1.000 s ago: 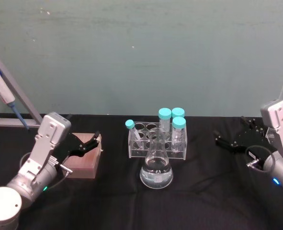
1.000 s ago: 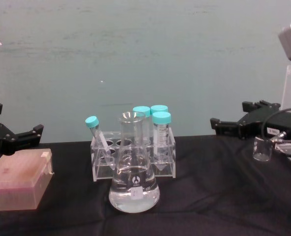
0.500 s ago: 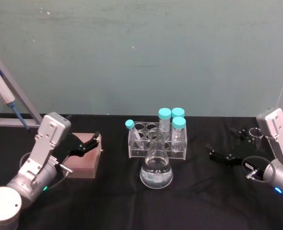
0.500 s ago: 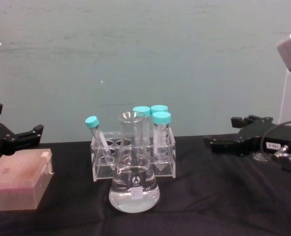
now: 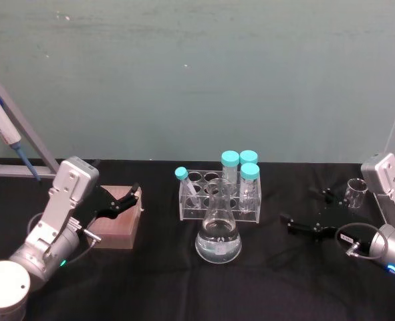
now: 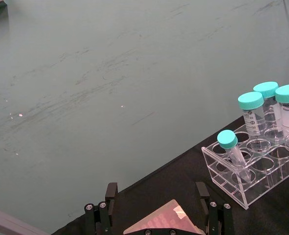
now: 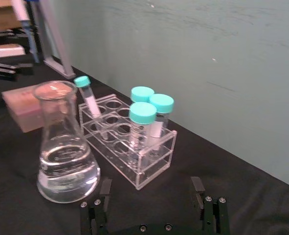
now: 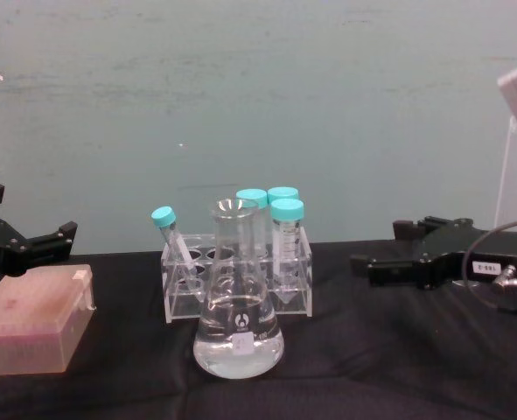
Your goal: Place the experimental apparatus aside using one hand.
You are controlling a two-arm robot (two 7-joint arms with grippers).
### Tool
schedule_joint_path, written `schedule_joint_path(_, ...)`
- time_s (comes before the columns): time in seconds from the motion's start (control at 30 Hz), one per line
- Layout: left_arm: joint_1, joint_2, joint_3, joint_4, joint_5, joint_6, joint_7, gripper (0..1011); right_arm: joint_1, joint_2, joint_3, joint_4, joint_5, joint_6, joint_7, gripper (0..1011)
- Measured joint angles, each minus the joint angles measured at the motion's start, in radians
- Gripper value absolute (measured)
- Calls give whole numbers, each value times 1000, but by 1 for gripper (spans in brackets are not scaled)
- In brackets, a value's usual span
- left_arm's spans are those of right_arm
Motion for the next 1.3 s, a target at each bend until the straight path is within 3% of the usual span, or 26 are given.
schedule_joint_path(0.17, 0, 0, 0, 0, 0, 0, 0, 1000, 15, 12, -22, 13, 27, -26, 48, 1000)
schedule_joint_path(0.6, 0, 0, 0, 0, 0, 0, 0, 1000, 54, 22, -79, 44, 41, -83, 96, 1000)
schedule_joint_path(1.3, 0, 0, 0, 0, 0, 0, 0, 1000, 129, 25, -153, 110, 90, -127, 174, 1000)
